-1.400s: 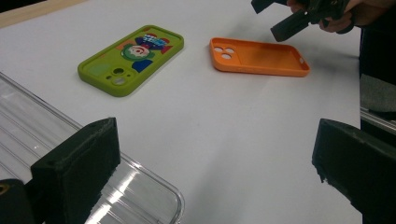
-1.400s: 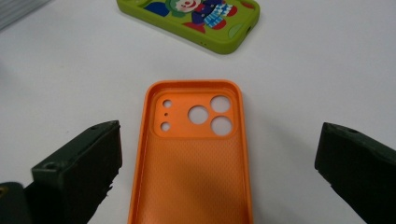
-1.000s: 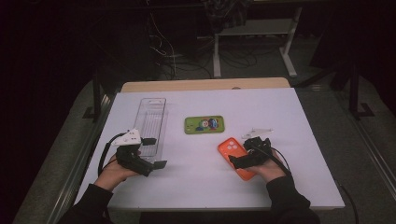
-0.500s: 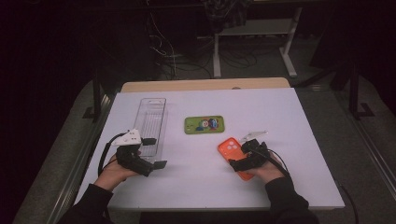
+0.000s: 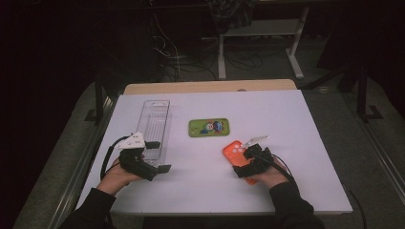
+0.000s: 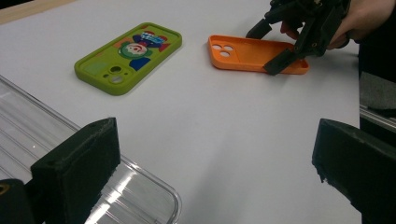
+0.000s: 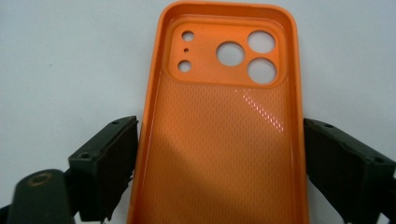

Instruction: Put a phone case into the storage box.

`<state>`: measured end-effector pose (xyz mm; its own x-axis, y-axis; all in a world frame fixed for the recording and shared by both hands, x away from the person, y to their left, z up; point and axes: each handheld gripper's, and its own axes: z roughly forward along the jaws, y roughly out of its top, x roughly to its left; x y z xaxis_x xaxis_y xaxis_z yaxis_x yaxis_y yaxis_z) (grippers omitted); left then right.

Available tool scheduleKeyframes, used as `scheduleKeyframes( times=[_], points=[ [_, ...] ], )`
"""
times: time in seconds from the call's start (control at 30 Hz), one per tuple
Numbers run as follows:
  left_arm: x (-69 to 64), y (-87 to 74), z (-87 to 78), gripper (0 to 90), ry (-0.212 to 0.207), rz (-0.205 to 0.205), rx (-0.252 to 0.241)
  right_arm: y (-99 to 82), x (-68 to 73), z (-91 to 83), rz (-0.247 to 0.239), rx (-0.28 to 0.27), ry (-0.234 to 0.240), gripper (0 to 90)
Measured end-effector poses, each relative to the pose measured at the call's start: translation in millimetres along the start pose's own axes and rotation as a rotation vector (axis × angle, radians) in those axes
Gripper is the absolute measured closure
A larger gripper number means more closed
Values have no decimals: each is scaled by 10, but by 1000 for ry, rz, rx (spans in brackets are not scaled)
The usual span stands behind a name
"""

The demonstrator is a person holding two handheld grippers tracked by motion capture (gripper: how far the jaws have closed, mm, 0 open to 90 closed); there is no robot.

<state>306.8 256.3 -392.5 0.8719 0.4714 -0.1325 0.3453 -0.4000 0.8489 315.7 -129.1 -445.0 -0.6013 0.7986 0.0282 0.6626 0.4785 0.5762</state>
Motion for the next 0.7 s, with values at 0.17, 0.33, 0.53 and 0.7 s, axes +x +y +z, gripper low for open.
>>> scheduleKeyframes(
  times=[0.17,0.33,0.53,0.7],
  points=[
    [4,0,1,8,0,3,2,-1,6,-3,1,3,-1,129],
    [1,0,2,9,1,1,2,6,16,3,4,9,-11,129],
    [-3,2,3,8,3,1,2,11,13,-1,11,14,-10,143],
    [0,0,1,8,2,2,3,21,8,-4,15,17,-10,147]
  ],
)
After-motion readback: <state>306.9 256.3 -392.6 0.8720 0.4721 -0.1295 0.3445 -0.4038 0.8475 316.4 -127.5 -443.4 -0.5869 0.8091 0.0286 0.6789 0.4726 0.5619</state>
